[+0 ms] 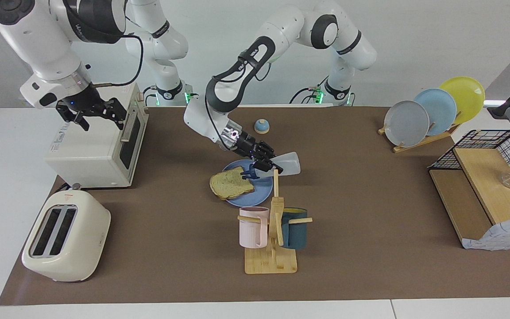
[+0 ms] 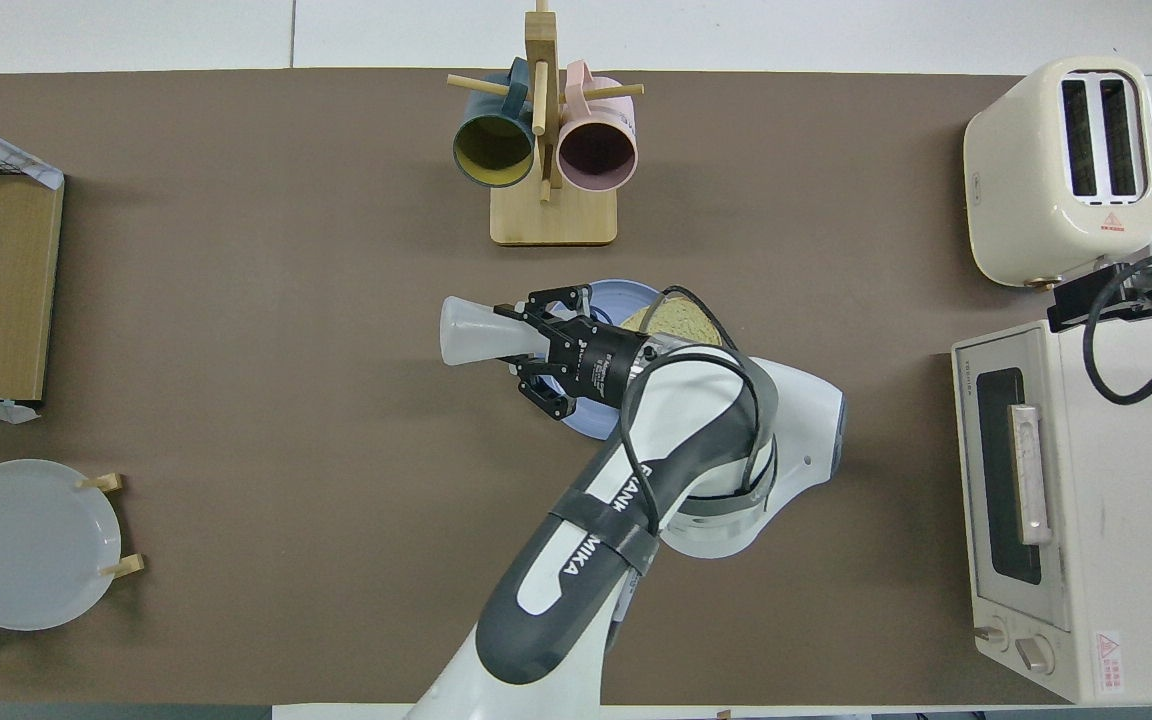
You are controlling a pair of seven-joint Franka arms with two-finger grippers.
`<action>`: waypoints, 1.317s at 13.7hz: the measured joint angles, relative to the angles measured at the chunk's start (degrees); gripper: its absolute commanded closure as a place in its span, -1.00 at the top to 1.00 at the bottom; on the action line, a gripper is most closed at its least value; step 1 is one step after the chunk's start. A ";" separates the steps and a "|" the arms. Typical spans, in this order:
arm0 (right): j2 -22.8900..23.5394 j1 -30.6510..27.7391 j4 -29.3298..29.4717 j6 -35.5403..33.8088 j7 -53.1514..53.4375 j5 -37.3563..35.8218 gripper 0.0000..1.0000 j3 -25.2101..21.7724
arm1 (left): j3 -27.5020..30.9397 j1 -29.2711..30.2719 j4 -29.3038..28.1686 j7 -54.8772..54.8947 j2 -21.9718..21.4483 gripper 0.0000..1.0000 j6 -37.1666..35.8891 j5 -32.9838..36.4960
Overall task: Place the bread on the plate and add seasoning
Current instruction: 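Return the bottle beside the mug rack and release it with the left gripper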
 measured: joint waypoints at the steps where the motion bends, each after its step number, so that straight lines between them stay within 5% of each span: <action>1: 0.00 0.00 0.00 0.00 0.00 0.00 1.00 0.00 | 0.07 0.91 -2.72 -1.56 -2.52 -1.00 1.61 -0.55; 5: 0.00 -0.19 0.00 0.00 0.00 0.00 1.00 -0.09 | 0.35 6.10 -12.96 -7.24 -13.02 -1.00 9.56 -4.30; 9: 0.00 -0.23 0.00 0.00 0.00 0.00 1.00 -0.26 | 0.48 17.09 -16.71 -6.32 -22.10 -1.00 18.02 -13.99; 18: 0.00 -0.20 0.00 0.00 0.00 0.00 1.00 -0.09 | 0.33 30.97 -17.11 2.17 -23.65 -1.00 31.00 -31.79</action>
